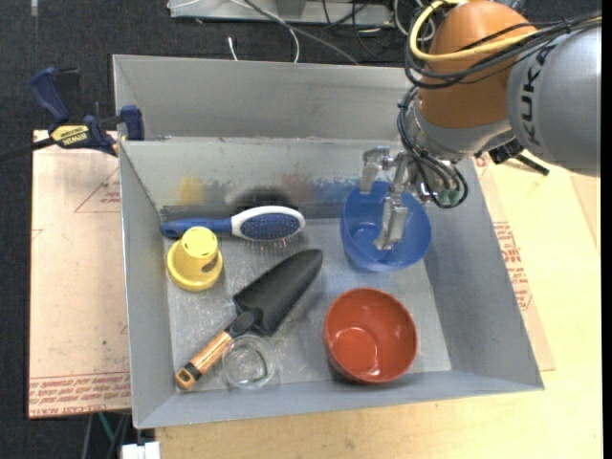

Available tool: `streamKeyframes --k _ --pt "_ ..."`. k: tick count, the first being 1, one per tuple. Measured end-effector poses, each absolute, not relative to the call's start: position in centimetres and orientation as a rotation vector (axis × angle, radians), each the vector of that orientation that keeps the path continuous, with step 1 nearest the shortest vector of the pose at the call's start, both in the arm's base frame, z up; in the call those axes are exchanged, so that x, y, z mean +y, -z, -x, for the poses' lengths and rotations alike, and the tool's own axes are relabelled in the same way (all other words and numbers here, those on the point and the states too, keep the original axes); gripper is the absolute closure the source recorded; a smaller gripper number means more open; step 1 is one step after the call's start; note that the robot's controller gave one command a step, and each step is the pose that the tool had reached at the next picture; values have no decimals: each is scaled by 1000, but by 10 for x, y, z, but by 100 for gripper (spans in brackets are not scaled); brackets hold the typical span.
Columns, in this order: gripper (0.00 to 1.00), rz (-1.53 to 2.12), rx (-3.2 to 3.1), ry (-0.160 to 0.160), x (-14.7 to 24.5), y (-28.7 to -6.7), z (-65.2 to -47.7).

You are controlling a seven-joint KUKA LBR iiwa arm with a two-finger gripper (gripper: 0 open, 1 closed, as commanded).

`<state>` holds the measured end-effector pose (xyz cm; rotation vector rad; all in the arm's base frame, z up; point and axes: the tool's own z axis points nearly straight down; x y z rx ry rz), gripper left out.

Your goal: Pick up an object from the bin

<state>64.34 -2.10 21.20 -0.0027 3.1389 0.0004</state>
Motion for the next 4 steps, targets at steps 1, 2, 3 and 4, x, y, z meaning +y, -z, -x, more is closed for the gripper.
streamKeyframes --k 1,2,3,4 --pt "0 3 3139 0 -21 -212 -643" --pt "0 59 3129 1 -22 -199 -645" --pt "0 704 3052 2 23 -189 -597" --pt "0 496 3085 3 8 -100 -611"
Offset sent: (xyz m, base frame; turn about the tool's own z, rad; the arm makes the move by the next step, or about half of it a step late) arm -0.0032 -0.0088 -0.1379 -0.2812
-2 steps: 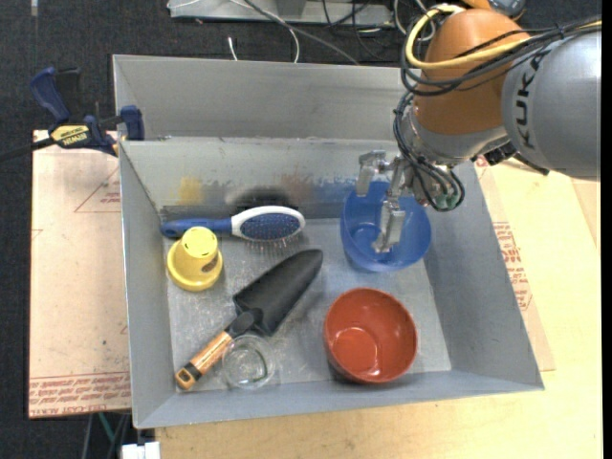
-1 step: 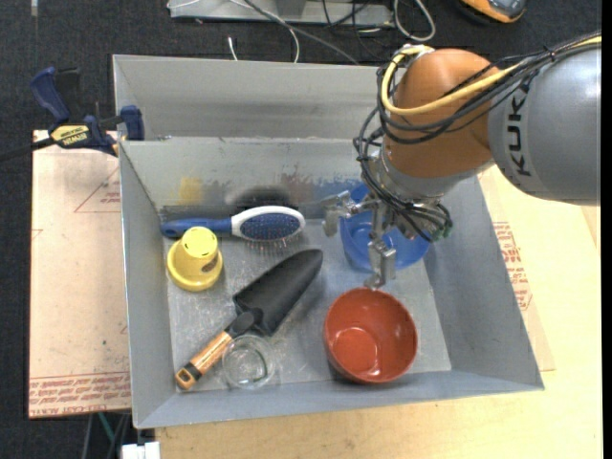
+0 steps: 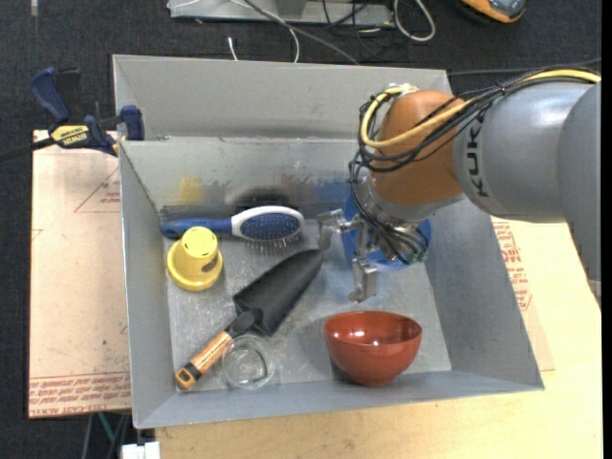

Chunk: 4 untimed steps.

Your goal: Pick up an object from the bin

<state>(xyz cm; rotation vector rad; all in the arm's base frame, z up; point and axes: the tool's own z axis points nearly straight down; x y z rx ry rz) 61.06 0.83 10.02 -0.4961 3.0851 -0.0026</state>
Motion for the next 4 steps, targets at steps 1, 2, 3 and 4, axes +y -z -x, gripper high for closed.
streamKeyframes --k 1,2,3,4 --pt "0 628 3063 -1 42 -103 -607" --pt "0 502 3087 0 49 -83 -611" --pt "0 462 3093 -2 53 -73 -613" --pt "0 624 3065 7 61 -80 -610"
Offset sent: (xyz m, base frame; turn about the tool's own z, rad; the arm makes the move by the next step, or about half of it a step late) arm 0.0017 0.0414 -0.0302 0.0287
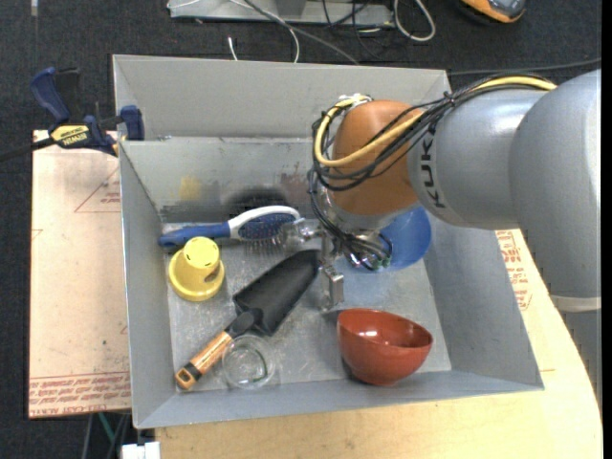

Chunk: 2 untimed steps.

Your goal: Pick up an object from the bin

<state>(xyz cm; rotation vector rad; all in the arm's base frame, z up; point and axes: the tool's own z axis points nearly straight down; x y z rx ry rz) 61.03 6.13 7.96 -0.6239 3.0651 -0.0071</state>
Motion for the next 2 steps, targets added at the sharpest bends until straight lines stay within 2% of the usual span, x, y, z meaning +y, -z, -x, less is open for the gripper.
streamKeyframes --k 1,2 --pt "0 995 2973 9 63 -70 -629" --pt "0 788 3022 2 70 -94 -614"
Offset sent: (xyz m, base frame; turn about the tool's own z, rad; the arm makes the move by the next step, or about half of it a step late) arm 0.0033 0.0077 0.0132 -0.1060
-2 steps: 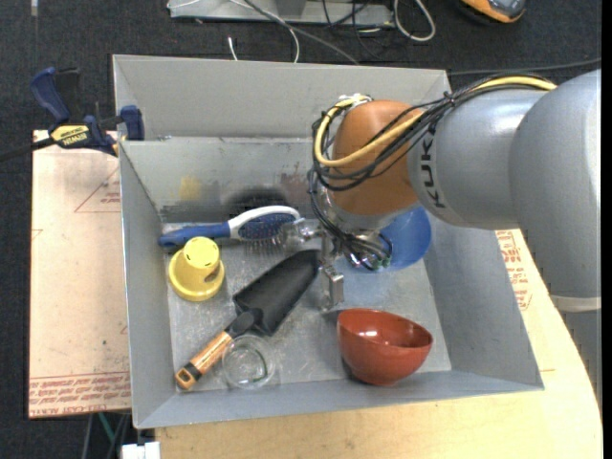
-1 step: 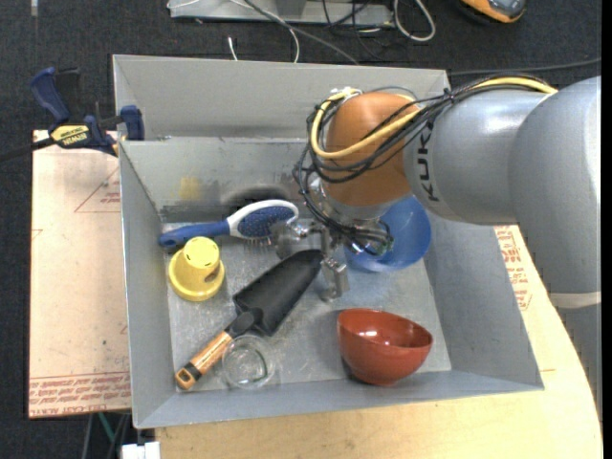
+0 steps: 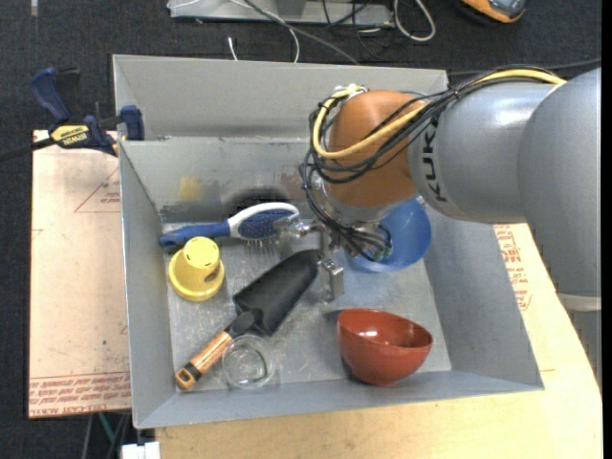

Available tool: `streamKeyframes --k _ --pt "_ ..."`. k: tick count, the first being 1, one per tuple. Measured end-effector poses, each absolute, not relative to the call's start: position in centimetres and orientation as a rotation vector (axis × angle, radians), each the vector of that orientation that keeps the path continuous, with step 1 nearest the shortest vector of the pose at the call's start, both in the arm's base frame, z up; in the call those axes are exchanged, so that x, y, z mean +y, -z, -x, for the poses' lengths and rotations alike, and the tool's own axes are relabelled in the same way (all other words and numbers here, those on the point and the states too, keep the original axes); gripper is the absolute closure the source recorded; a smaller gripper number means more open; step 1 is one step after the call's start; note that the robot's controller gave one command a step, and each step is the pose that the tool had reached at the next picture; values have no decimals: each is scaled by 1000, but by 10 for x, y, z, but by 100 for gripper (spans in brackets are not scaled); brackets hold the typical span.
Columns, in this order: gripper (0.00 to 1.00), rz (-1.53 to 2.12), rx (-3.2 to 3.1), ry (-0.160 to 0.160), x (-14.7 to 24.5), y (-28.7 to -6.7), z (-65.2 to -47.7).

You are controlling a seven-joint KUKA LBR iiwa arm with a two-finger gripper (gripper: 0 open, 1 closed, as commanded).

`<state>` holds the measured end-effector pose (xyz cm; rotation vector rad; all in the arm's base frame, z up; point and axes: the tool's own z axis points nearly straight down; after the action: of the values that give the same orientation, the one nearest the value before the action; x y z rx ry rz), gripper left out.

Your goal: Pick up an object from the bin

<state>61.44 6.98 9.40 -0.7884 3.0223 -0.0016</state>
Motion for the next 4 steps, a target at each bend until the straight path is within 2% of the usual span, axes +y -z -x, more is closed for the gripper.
streamKeyframes --k 1,2,3,4 --pt "0 1026 2948 11 67 -191 -620" --pt "0 814 3036 -6 73 -106 -611" --pt "100 1129 2900 11 110 -104 -627" --pt "100 1128 2901 11 110 -104 -627"
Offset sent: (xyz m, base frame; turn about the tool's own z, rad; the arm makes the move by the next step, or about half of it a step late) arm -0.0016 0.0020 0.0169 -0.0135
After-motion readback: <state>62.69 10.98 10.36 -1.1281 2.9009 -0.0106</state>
